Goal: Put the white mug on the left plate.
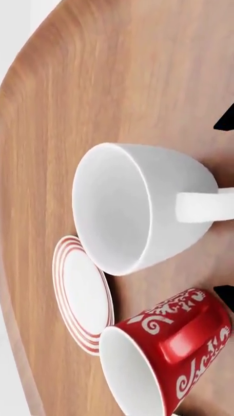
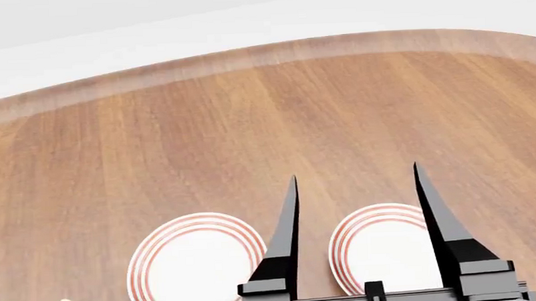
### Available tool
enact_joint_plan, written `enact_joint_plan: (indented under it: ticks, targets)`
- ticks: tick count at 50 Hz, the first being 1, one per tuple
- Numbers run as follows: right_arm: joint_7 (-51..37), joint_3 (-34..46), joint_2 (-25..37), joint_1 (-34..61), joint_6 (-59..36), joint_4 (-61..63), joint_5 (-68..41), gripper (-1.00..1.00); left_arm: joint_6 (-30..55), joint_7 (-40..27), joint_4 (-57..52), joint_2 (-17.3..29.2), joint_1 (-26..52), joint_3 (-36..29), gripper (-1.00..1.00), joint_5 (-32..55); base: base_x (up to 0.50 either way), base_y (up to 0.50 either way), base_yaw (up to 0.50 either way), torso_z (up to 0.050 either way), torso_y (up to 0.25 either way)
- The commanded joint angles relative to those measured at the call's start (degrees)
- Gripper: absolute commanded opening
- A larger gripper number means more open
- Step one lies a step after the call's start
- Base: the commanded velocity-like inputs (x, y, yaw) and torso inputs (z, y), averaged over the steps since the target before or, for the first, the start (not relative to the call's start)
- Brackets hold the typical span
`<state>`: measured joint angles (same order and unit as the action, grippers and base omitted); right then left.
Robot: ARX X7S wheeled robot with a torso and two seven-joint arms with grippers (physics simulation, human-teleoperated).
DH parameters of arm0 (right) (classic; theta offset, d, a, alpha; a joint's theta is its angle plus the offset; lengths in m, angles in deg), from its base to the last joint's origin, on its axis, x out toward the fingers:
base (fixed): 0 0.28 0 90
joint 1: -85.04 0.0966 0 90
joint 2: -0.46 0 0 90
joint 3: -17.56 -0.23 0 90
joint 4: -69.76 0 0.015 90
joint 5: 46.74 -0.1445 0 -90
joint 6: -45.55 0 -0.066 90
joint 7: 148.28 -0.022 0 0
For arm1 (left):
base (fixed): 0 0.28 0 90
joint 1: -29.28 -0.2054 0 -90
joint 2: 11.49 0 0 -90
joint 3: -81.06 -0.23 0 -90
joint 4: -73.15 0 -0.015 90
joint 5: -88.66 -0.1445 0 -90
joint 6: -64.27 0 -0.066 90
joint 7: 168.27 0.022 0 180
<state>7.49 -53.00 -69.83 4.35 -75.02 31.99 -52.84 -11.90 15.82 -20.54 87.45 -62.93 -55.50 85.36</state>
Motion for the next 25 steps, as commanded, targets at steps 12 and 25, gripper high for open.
enact_joint_plan:
  ticks: [12,25]
  targets:
    - [-0.55,-0.13,0.34,-0.13,0.21,0.04,-0.44,1.00,-1.60,-0.88,4.40,-0.94,1.41,-0.69,1.00,0.63,0.00,0.00,0.00,0.000,0.000]
    - [-0.68,-0.02,0.46,0.22,0.17,-0.30,-0.72,1.00,-2.48,-1.33,6.25,-1.38,1.86,-1.18,1.00,1.14,0.00,0.00,0.00,0.000,0.000]
